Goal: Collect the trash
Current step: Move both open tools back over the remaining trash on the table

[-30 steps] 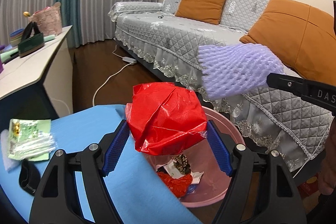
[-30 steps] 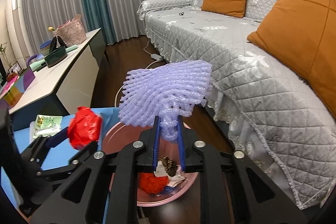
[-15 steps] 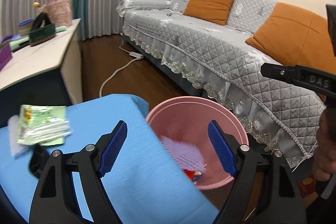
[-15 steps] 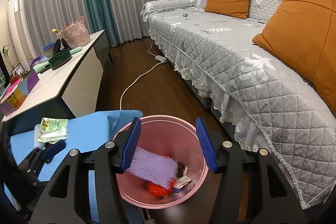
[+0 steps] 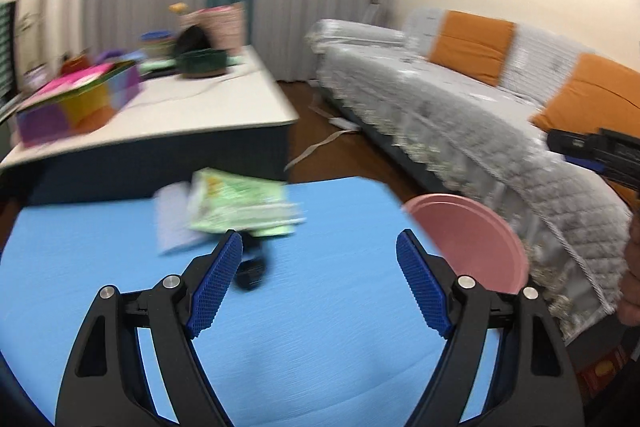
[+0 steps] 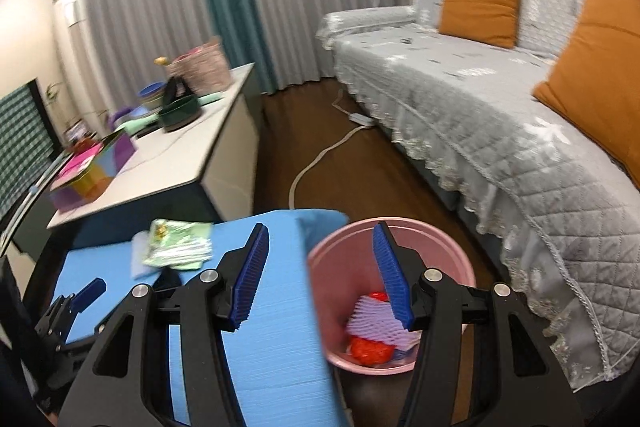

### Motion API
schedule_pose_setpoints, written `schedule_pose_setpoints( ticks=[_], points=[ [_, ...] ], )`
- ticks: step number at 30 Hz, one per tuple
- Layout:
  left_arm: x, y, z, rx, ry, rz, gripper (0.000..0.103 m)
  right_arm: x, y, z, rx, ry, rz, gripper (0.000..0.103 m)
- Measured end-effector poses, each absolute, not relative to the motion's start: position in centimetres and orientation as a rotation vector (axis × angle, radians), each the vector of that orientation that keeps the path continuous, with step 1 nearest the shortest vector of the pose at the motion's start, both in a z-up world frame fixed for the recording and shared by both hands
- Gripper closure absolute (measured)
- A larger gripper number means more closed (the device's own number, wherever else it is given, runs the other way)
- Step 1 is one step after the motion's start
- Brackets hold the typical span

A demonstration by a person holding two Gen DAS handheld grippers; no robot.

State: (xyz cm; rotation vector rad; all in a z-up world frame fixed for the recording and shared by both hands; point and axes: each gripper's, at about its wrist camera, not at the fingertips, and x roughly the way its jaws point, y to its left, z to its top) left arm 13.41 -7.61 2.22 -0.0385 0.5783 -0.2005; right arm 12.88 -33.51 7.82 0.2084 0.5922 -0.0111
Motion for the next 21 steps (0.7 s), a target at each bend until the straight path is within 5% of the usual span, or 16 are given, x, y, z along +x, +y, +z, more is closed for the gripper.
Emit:
schedule_pose_setpoints(
  ticks=[17, 21],
  points=[
    [15.9, 5.2, 1.4, -0.118, 0.564, 0.072, 0.027, 19.0, -17.6, 2.0, 0.185, 0.698, 0.228, 0.048],
    [16.8, 6.8, 0.7, -0.150, 0.582, 0.082, 0.050, 20.5, -14.0, -0.9, 0.152, 0.750, 0.251, 0.046]
  ],
)
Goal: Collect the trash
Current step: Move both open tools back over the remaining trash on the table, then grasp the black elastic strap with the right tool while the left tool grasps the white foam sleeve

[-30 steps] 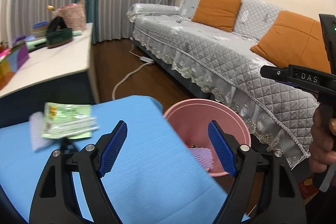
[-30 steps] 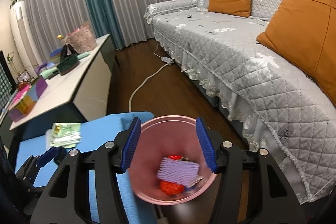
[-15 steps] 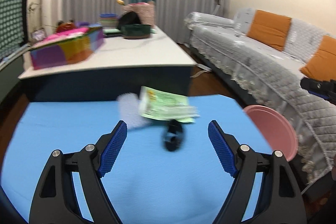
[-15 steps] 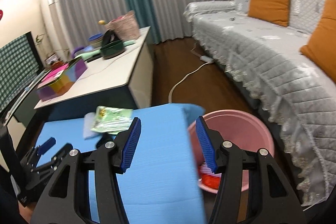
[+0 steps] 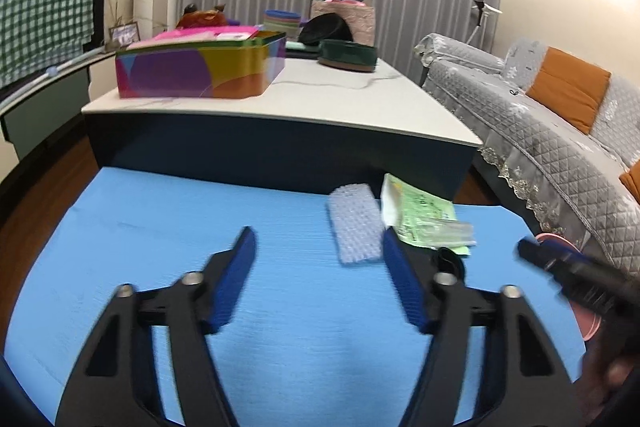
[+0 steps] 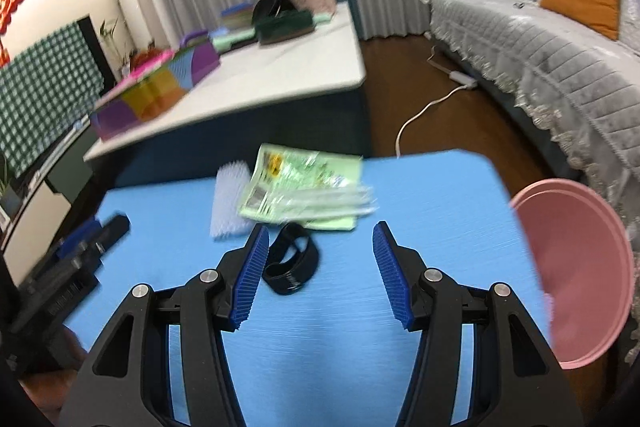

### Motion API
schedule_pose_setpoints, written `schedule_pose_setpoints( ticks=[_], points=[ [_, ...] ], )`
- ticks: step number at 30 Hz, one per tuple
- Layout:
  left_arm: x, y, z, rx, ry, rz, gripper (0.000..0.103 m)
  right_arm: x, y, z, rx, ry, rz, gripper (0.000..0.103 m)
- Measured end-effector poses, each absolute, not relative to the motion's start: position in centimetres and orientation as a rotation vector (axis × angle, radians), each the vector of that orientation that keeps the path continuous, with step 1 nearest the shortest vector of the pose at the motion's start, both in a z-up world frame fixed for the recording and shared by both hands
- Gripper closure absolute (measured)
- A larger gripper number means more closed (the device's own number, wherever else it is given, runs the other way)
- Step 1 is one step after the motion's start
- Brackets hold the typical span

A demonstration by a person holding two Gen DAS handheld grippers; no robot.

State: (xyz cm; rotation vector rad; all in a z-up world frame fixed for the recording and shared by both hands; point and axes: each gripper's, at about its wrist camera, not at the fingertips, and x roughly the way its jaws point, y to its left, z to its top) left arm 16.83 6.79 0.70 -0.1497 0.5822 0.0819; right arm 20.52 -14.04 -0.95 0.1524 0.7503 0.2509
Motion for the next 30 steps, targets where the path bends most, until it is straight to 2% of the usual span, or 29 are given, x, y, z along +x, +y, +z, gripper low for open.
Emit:
schedule_pose_setpoints(
  ticks=[2, 5, 12, 13, 15, 17, 20, 22, 30],
  points=[
    [17.3, 7.4, 0.2, -0.164, 0.592, 0.078, 0.060, 21.0, -12.8, -2.4, 0.136, 0.779, 0.255, 0.037],
    [18.4, 7.8, -0.6, -0.175, 0.607, 0.070, 0.070, 22.0, -11.1, -4.5, 0.098, 0.823, 0.265, 0.036],
    [21.5, 7.3, -2.1, -0.198, 0.642, 0.025, 0.069, 23.7, -9.8, -6.7, 0.061, 0.894, 0.226, 0.036],
    [21.9, 7.2, -2.4, -0.204, 0.649, 0.022, 0.069, 23.8, -9.8, -6.8, 0.058, 0.898, 0.221, 0.037],
    [22.9, 7.1, -3.0, -0.230, 0.667, 0.013, 0.061, 23.7, -9.8, -6.7, 0.038, 0.890, 0.199, 0.048],
    [23.7, 6.9, -3.5, -0.243, 0.685, 0.008, 0.052, 23.7, -9.8, -6.7, 0.022, 0.888, 0.189, 0.065],
    [24.9, 6.3, -4.5, -0.237, 0.733, -0.006, 0.051, 23.6, -10.4, -6.8, 0.028, 0.882, 0.180, 0.078],
    [25.3, 6.1, -5.1, -0.232, 0.763, 0.008, 0.051, 23.7, -10.8, -6.8, 0.034, 0.881, 0.175, 0.083],
    [26.6, 5.3, -6.6, -0.248, 0.866, -0.013, 0.052, 23.4, -11.6, -6.3, 0.031, 0.865, 0.177, 0.086]
  ],
)
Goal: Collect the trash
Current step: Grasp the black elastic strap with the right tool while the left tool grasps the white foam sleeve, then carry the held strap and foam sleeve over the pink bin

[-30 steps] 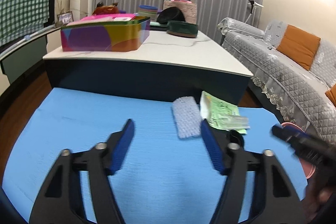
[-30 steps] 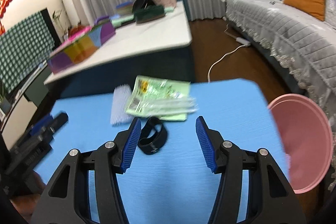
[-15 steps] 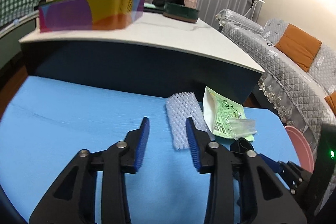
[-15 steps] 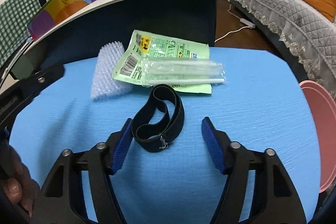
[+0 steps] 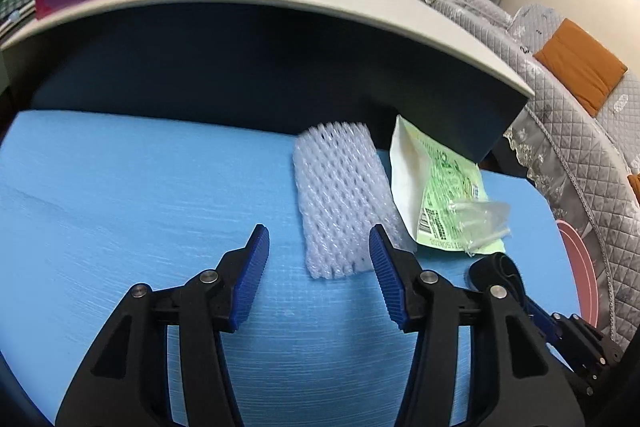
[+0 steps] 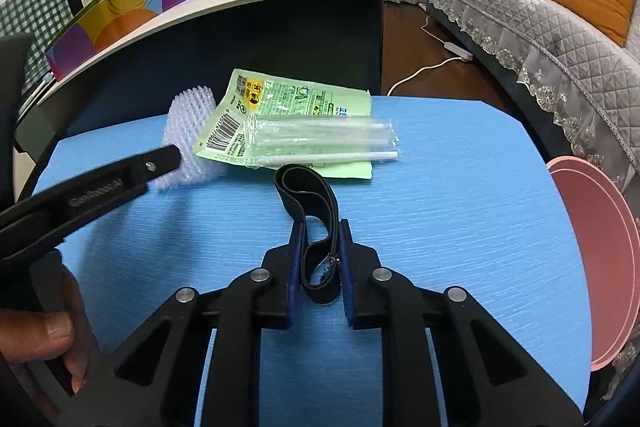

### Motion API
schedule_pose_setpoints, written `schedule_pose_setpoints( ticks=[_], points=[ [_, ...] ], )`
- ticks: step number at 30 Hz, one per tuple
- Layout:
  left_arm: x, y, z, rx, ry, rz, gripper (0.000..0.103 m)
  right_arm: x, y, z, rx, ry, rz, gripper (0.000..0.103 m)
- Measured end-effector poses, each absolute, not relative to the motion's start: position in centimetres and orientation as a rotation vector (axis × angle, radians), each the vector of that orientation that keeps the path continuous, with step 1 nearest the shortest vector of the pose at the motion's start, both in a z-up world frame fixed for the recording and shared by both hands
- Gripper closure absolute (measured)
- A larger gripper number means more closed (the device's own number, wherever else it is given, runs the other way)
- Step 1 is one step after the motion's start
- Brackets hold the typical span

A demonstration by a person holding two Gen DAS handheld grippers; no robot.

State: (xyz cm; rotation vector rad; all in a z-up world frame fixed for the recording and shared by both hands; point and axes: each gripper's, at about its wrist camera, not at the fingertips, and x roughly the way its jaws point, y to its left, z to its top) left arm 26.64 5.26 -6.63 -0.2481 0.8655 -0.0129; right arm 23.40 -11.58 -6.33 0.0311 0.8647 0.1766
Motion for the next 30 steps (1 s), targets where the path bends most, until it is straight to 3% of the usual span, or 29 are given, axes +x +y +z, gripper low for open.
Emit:
schedule_pose_setpoints(
  ticks=[1, 3, 6, 30],
  points=[
    [26.7, 5.1, -6.9, -0.254, 0.878, -0.020, 0.055, 23.3, -11.7, -6.2, 0.030, 0.861, 0.178, 0.086],
    [26.7, 5.1, -6.9, -0.272, 0.879, -0.035, 0.074, 23.0, -11.9, -5.8, 0.028, 0.853, 0.180, 0.086],
    [26.4, 4.9, -6.3, -0.284, 0.863, -0.035, 0.089, 22.7, -12.9, -5.1, 0.036, 0.846, 0.171, 0.088],
    [17.0, 1.1, 0.6, -0.110, 0.710, -0.107, 0.092, 16.4, -20.0, 2.7, 0.070, 0.696, 0.095, 0.088]
  ],
)
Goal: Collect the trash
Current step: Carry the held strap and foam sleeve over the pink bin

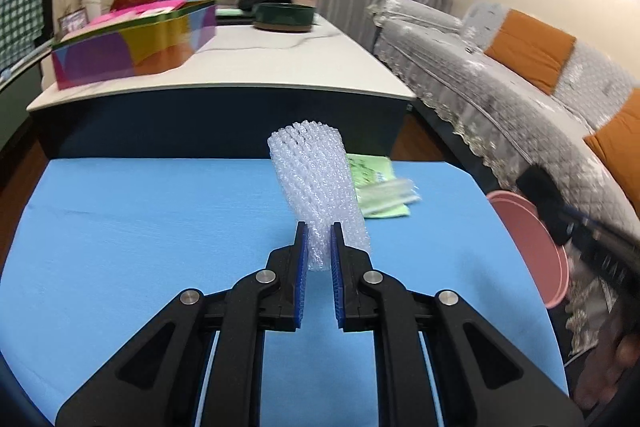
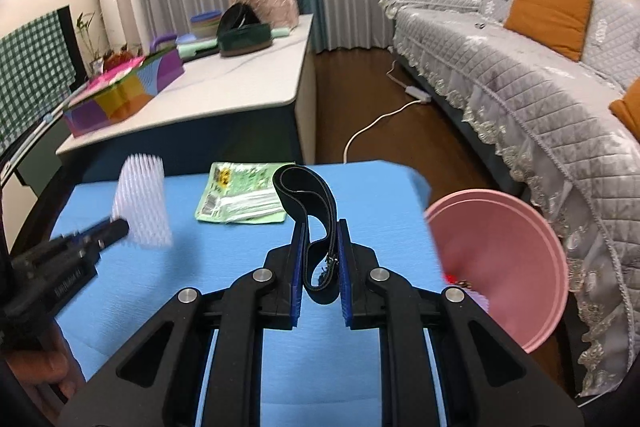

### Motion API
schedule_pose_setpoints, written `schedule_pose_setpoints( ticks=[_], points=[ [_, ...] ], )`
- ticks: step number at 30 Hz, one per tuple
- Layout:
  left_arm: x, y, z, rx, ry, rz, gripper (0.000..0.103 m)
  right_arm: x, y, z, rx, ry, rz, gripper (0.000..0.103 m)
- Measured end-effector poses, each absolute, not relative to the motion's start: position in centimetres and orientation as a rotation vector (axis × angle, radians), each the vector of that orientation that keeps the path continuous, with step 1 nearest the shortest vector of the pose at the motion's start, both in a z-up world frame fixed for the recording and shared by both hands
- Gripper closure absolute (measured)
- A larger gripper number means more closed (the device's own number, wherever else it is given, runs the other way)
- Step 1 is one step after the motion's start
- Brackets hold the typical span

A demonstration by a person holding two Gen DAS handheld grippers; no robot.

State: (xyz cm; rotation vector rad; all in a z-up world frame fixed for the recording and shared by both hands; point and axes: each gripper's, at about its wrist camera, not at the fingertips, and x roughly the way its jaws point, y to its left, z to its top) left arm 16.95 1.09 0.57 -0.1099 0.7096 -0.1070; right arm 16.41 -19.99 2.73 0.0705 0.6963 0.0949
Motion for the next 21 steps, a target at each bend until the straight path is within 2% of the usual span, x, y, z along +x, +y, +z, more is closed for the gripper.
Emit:
schedule_pose_setpoints(
  ticks=[21],
  points=[
    [13.2, -7.5, 2.1, -0.045, 0.633, -0.279, 0.092, 10.3, -28.7, 4.1, 0.051, 0.636, -0.061, 0.088]
  ],
)
